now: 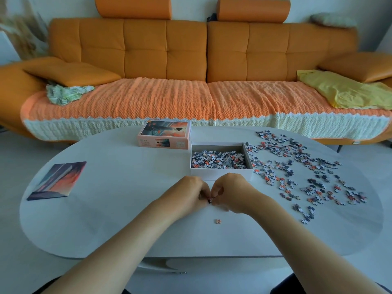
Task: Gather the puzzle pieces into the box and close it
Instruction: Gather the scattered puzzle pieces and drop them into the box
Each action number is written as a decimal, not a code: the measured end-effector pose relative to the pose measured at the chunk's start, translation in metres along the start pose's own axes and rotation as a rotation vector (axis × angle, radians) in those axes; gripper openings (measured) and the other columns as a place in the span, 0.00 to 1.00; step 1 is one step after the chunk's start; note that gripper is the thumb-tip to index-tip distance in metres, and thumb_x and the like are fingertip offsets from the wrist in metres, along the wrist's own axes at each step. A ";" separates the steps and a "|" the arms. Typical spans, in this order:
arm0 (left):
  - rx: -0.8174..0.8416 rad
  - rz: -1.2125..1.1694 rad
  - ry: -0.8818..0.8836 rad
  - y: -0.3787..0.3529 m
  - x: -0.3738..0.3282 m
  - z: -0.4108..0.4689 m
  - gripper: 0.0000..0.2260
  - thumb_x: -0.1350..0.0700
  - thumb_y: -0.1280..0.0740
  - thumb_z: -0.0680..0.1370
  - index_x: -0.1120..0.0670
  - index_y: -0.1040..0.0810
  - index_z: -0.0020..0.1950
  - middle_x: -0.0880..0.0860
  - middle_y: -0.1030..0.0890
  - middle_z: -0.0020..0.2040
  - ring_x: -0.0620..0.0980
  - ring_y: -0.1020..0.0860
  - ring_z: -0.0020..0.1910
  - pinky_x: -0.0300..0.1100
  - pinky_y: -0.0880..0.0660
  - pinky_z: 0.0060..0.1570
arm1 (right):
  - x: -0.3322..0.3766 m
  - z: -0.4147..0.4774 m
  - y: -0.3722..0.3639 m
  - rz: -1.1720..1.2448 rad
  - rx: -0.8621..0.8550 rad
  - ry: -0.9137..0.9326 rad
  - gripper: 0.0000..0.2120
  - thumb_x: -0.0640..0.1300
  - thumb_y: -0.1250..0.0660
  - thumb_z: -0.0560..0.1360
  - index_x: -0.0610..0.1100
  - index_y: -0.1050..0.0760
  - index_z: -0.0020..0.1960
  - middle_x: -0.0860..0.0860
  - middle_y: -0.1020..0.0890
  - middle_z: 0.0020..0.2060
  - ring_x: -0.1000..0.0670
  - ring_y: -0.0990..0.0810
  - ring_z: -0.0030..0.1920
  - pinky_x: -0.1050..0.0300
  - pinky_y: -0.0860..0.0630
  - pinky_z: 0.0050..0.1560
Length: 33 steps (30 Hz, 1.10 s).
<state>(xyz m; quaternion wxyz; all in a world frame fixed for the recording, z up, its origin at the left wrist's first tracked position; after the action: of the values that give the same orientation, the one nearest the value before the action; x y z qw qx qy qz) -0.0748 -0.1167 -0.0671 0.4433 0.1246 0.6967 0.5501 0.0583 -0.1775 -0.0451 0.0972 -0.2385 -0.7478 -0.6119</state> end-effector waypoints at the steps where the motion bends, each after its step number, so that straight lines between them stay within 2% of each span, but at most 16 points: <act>1: -0.005 0.013 -0.011 0.000 0.000 0.001 0.11 0.60 0.33 0.72 0.48 0.15 0.47 0.46 0.17 0.43 0.43 0.21 0.42 0.33 0.25 0.43 | 0.000 0.000 0.001 -0.008 -0.003 0.003 0.04 0.41 0.31 0.71 0.47 0.18 0.41 0.51 0.17 0.39 0.46 0.17 0.40 0.63 0.24 0.31; 3: -0.002 0.026 -0.033 0.001 0.000 0.002 0.13 0.62 0.35 0.72 0.47 0.15 0.47 0.46 0.17 0.44 0.44 0.21 0.42 0.37 0.24 0.46 | 0.000 0.001 0.002 -0.008 -0.006 0.003 0.07 0.39 0.32 0.70 0.49 0.19 0.38 0.55 0.20 0.33 0.48 0.18 0.38 0.66 0.28 0.27; 6: 0.016 -0.013 -0.019 0.004 0.000 0.004 0.12 0.62 0.33 0.73 0.47 0.15 0.46 0.45 0.16 0.43 0.41 0.21 0.41 0.33 0.26 0.45 | -0.001 0.004 0.004 -0.013 0.021 0.003 0.08 0.38 0.33 0.70 0.49 0.19 0.39 0.55 0.20 0.31 0.50 0.18 0.37 0.67 0.29 0.24; 8: 0.021 -0.048 0.012 0.007 0.003 0.005 0.09 0.60 0.32 0.73 0.48 0.15 0.47 0.44 0.16 0.44 0.40 0.21 0.41 0.30 0.27 0.44 | -0.004 0.006 0.008 -0.019 0.034 0.012 0.09 0.36 0.34 0.70 0.48 0.18 0.39 0.54 0.18 0.32 0.49 0.16 0.37 0.62 0.21 0.30; 10: 0.029 -0.063 0.039 0.012 0.007 0.006 0.07 0.58 0.31 0.74 0.49 0.14 0.48 0.44 0.16 0.44 0.39 0.21 0.42 0.28 0.28 0.43 | -0.007 0.007 0.016 0.008 0.004 0.018 0.10 0.36 0.36 0.72 0.47 0.18 0.39 0.55 0.18 0.33 0.50 0.15 0.33 0.60 0.18 0.35; 12: 0.051 -0.060 0.062 0.016 0.011 0.007 0.06 0.56 0.29 0.73 0.49 0.14 0.47 0.44 0.16 0.44 0.39 0.21 0.42 0.29 0.27 0.43 | -0.008 0.010 0.030 0.057 -0.121 0.036 0.10 0.37 0.34 0.73 0.49 0.19 0.38 0.56 0.18 0.34 0.53 0.17 0.33 0.68 0.22 0.32; 14: 0.076 -0.038 0.077 0.018 0.013 0.007 0.06 0.55 0.28 0.73 0.48 0.14 0.47 0.44 0.17 0.42 0.38 0.21 0.41 0.32 0.25 0.44 | -0.011 0.015 0.044 0.090 -0.323 0.071 0.09 0.39 0.32 0.74 0.51 0.21 0.39 0.56 0.19 0.36 0.56 0.21 0.35 0.73 0.27 0.31; 15: 0.090 -0.037 0.079 0.018 0.014 0.006 0.06 0.55 0.28 0.72 0.47 0.13 0.47 0.43 0.18 0.41 0.37 0.21 0.41 0.32 0.25 0.43 | -0.013 0.018 0.049 0.110 -0.416 0.079 0.08 0.39 0.32 0.74 0.51 0.20 0.41 0.56 0.18 0.38 0.56 0.21 0.36 0.72 0.27 0.33; 17: 0.114 -0.040 0.073 0.017 0.014 0.006 0.07 0.55 0.28 0.72 0.47 0.14 0.47 0.42 0.20 0.39 0.34 0.23 0.38 0.27 0.30 0.37 | -0.021 0.026 0.052 0.099 -0.505 0.058 0.05 0.43 0.31 0.75 0.51 0.18 0.47 0.55 0.18 0.45 0.53 0.21 0.42 0.61 0.23 0.41; 18: 0.122 -0.030 0.063 0.016 0.013 0.005 0.07 0.55 0.28 0.72 0.47 0.14 0.47 0.41 0.21 0.37 0.32 0.24 0.37 0.25 0.33 0.35 | -0.025 0.028 0.051 0.068 -0.501 0.044 0.06 0.45 0.30 0.75 0.52 0.17 0.50 0.55 0.19 0.47 0.52 0.21 0.45 0.57 0.23 0.45; 20: 0.132 -0.008 0.043 0.017 0.013 0.005 0.07 0.56 0.28 0.72 0.47 0.13 0.47 0.41 0.23 0.36 0.31 0.25 0.36 0.24 0.35 0.33 | -0.026 0.029 0.049 0.056 -0.483 0.101 0.06 0.46 0.29 0.75 0.52 0.17 0.50 0.58 0.21 0.47 0.54 0.22 0.46 0.57 0.24 0.48; 23: 0.140 0.004 0.027 0.017 0.015 0.005 0.06 0.56 0.28 0.72 0.48 0.13 0.46 0.41 0.22 0.37 0.34 0.24 0.37 0.29 0.30 0.37 | -0.015 0.020 0.046 0.037 -0.349 0.254 0.04 0.44 0.29 0.74 0.51 0.16 0.46 0.62 0.21 0.37 0.63 0.24 0.37 0.74 0.30 0.38; 25: 0.150 0.012 0.021 0.017 0.016 0.005 0.05 0.55 0.27 0.72 0.48 0.14 0.46 0.42 0.21 0.39 0.37 0.23 0.39 0.32 0.29 0.39 | -0.013 0.014 0.037 -0.035 -0.134 0.243 0.04 0.47 0.27 0.73 0.53 0.16 0.47 0.61 0.19 0.38 0.65 0.23 0.35 0.76 0.33 0.34; 27: 0.154 0.015 0.022 0.017 0.017 0.004 0.04 0.54 0.27 0.73 0.48 0.15 0.47 0.42 0.21 0.40 0.38 0.23 0.40 0.32 0.29 0.39 | -0.018 0.009 0.025 -0.088 0.017 0.190 0.05 0.48 0.25 0.71 0.53 0.16 0.47 0.59 0.17 0.39 0.63 0.22 0.36 0.73 0.32 0.34; 30: 0.131 -0.005 0.050 0.017 0.019 0.004 0.03 0.52 0.27 0.74 0.47 0.17 0.46 0.42 0.20 0.41 0.39 0.23 0.41 0.34 0.27 0.41 | -0.023 0.007 0.014 -0.089 0.048 0.137 0.05 0.49 0.24 0.69 0.52 0.15 0.44 0.58 0.16 0.39 0.60 0.22 0.37 0.70 0.29 0.32; 33: 0.111 -0.030 0.070 0.016 0.020 0.005 0.04 0.50 0.27 0.74 0.47 0.19 0.47 0.42 0.22 0.41 0.40 0.23 0.42 0.35 0.27 0.42 | -0.023 0.009 0.011 -0.087 0.044 0.121 0.03 0.47 0.23 0.68 0.52 0.16 0.41 0.57 0.16 0.39 0.56 0.19 0.42 0.61 0.21 0.42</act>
<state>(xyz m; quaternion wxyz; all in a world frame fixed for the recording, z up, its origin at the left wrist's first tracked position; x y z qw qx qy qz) -0.0872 -0.0943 -0.0629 0.4192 0.1190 0.7431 0.5078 0.0845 -0.1727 -0.0476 0.1207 -0.1660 -0.7634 -0.6124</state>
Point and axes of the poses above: each hand's wrist, its own z-axis towards the middle knuckle, its own y-axis out of the back of the hand, x = y × z, the point moved 2 cm from there along z, towards the middle knuckle
